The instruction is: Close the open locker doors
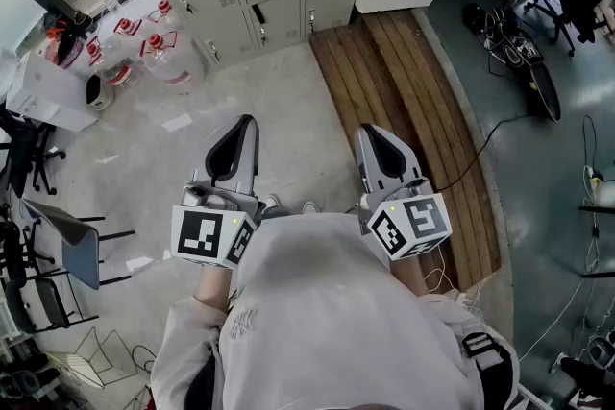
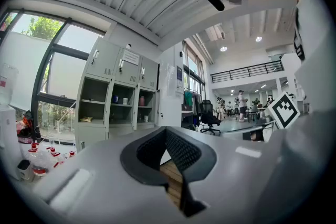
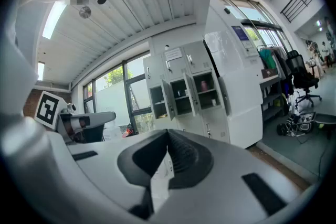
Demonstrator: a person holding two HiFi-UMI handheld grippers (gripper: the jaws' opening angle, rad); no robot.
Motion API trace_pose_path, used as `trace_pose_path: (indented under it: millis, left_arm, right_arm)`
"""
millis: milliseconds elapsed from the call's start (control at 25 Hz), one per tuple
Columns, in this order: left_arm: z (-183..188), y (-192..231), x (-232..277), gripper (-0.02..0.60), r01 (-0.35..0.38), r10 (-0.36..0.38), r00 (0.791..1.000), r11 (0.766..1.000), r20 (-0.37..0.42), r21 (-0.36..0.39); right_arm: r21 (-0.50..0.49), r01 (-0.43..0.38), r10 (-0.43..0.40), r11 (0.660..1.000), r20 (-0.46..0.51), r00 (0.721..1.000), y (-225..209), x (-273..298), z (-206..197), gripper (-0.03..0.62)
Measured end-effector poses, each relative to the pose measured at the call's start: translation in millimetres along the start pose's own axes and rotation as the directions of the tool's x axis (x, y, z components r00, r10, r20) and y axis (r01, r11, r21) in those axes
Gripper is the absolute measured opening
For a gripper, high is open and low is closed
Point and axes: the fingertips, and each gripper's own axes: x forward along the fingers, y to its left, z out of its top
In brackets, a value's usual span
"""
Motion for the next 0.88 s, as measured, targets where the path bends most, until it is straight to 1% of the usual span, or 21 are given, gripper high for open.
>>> trace_pose_path:
  millis: [720, 880]
  left_arm:
    - [2.6, -6.2, 3.4, 0.008, -0.009, 0.009, 1.0, 1.0, 0.01, 0.008]
    - [1.2, -4.6, 4.5, 0.008, -0.014, 0.014, 1.0, 1.0, 0.009, 0.002]
  right_arm:
    - [-0.01, -0.013, 0.013, 1.0, 0.0, 1.0, -6.2, -1.5, 2.5, 0.011]
    - [-0.011, -0.035, 0.035, 0.999, 0.006, 0.999, -4.3, 2.8, 3.3, 0.012]
